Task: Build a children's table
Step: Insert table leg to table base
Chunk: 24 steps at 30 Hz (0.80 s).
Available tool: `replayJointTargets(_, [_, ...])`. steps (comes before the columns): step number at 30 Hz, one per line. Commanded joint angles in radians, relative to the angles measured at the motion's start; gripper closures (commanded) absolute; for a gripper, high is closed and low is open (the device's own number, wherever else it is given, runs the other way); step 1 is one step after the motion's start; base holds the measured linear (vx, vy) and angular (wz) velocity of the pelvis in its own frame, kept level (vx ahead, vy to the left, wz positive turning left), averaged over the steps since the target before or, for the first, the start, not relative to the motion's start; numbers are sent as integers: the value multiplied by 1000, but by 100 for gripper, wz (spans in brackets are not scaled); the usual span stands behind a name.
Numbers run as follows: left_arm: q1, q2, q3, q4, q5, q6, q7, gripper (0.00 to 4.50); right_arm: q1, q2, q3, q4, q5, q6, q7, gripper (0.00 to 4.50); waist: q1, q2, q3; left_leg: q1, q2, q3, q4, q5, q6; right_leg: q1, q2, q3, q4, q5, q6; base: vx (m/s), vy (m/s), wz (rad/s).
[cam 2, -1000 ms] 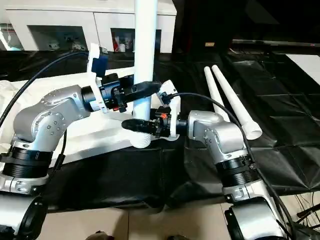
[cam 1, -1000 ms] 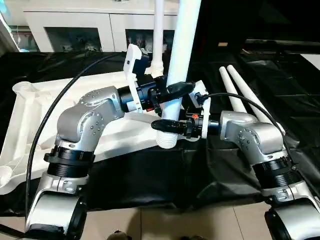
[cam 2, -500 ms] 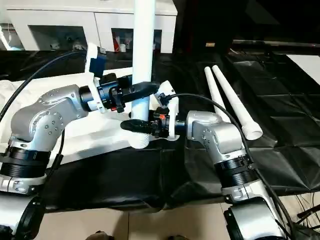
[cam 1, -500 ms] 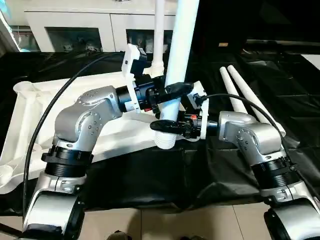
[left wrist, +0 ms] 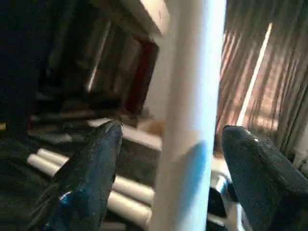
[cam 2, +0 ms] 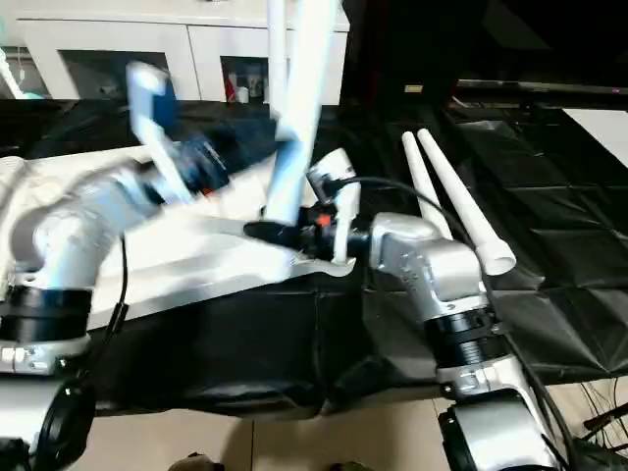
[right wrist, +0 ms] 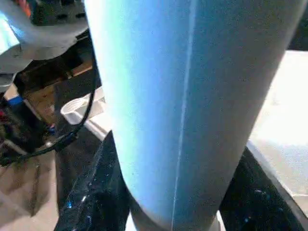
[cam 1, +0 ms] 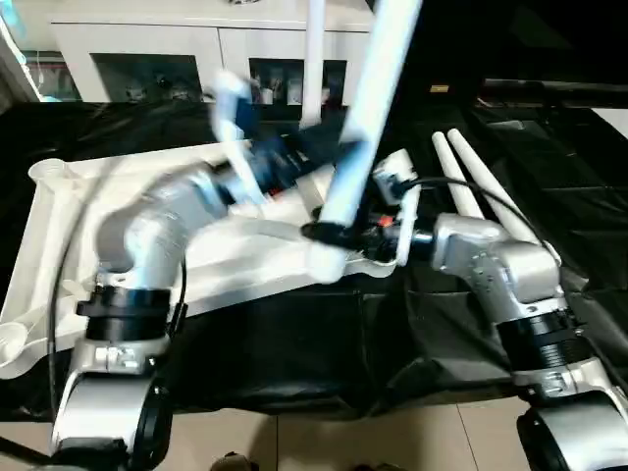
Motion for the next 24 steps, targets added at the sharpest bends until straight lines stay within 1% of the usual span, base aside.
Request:
replayJointTargets(1, [-38,-7,78,37,-66,-9,21,84,7,-20,-30,-15,6,-20,-11,262,3,0,-95,9,8,4,-64,-141,16,81,-41,45,-59,-191,-188,0,0,0])
replayJointTargets(2, [-44,-5,106,52,-85,-14,30,84,9,-26,-35,-13,2,-24,-16,262,3,-2,-95,8,6,5,-63,-139,18,82,-41,45,-59,-190,-190,0,0,0])
replayJointTargets(3, [-49,-2,131,67,-99,-24,40,84,11,-32,-40,-10,-3,-30,-21,262,4,-1,-96,8,6,4,-63,-139,19,83,-41,45,-58,-188,-191,0,0,0])
replayJointTargets(5, [-51,8,143,87,-91,-38,53,84,13,-39,-45,-3,-14,-43,-34,262,4,-1,-95,9,7,3,-63,-140,20,81,-40,44,-59,-190,-188,0,0,0])
replayJointTargets(6, [-43,27,122,107,-37,-72,61,84,15,-47,-50,11,-38,-65,-62,262,3,-6,-95,9,8,3,-64,-140,21,82,-41,44,-59,-195,-182,0,0,0])
replayJointTargets(7, [3,83,-15,138,166,-198,48,84,13,-59,-68,54,-80,-102,-116,262,3,-7,-93,11,11,0,-68,-138,26,78,-42,44,-67,-225,-157,0,0,0])
replayJointTargets(8, [21,101,-70,143,228,-238,36,84,12,-64,-69,69,-95,-115,-132,262,1,-3,-91,10,11,-1,-69,-145,22,76,-41,44,-69,-249,-136,0,0,0])
replayJointTargets(9, [34,113,-108,146,271,-266,27,84,11,-67,-70,80,-106,-123,-143,262,-1,-7,-92,14,13,-1,-71,-147,12,75,-43,46,-70,-274,-113,0,0,0])
replayJointTargets(10, [34,113,-108,146,271,-266,27,84,11,-67,-70,80,-106,-123,-143,262,-4,-6,-92,14,12,2,-70,-145,4,76,-42,47,-67,-269,-113,0,0,0])
replayJointTargets(11, [57,130,-182,155,348,-318,5,84,10,-74,-70,103,-128,-143,-167,263,1,-3,-95,19,12,5,-68,-135,1,73,-43,49,-64,-241,-131,0,0,0])
replayJointTargets(12, [75,134,-246,161,395,-346,-15,84,8,-77,-72,126,-146,-161,-194,263,-2,-7,-95,16,15,3,-70,-131,4,72,-43,49,-62,-223,-138,0,0,0])
replayJointTargets(13, [87,135,-301,165,432,-367,-33,84,6,-77,-78,141,-153,-168,-215,263,0,-6,-96,16,14,4,-70,-134,3,73,-45,49,-63,-216,-146,0,0,0])
replayJointTargets(14, [98,131,-359,174,462,-379,-56,65,7,-77,-77,150,-163,-179,-234,263,-1,-7,-96,16,14,5,-70,-139,2,73,-45,50,-60,-212,-152,0,0,0])
replayJointTargets(16, [102,124,-423,202,513,-412,-59,47,12,-77,-74,152,-170,-185,-247,263,1,-6,-97,13,13,5,-69,-138,3,76,-47,51,-58,-199,-167,0,0,0])
replayJointTargets(17, [101,116,-466,236,555,-450,-56,47,17,-75,-71,152,-174,-192,-252,263,0,-8,-95,11,12,5,-69,-146,5,78,-46,51,-60,-202,-162,0,0,0])
replayJointTargets(18, [100,105,-493,270,582,-479,-65,43,21,-73,-69,153,-178,-199,-254,263,-2,-10,-95,8,11,5,-69,-154,7,80,-47,51,-63,-214,-152,0,0,0])
replayJointTargets(19, [100,103,-496,276,585,-484,-68,35,22,-72,-69,152,-178,-200,-255,263,-1,-11,-96,8,10,5,-68,-156,8,80,-48,50,-66,-226,-146,0,0,0])
replayJointTargets(20, [101,95,-506,291,593,-495,-77,21,26,-70,-69,150,-180,-202,-256,263,-2,-2,-96,9,10,3,-69,-157,7,79,-48,50,-64,-225,-146,0,0,0])
replayJointTargets(21, [101,93,-507,295,595,-497,-79,21,27,-70,-69,150,-180,-203,-256,263,-6,-8,-97,5,10,3,-68,-157,6,84,-48,49,-64,-218,-148,0,0,0])
replayJointTargets(22, [101,82,-511,314,602,-506,-90,10,31,-67,-70,150,-182,-206,-257,263,-5,-5,-98,6,10,2,-68,-156,5,83,-48,49,-62,-214,-152,0,0,0])
replayJointTargets(23, [98,72,-517,336,611,-512,-96,5,38,-66,-72,145,-184,-208,-258,263,-7,-3,-96,7,10,3,-68,-167,8,80,-47,49,-66,-221,-156,0,0,0])
replayJointTargets(24, [94,68,-524,357,621,-519,-98,2,44,-65,-72,142,-184,-211,-260,263,-7,-2,-96,9,9,4,-67,-172,13,79,-45,49,-69,-221,-159,0,0,0])
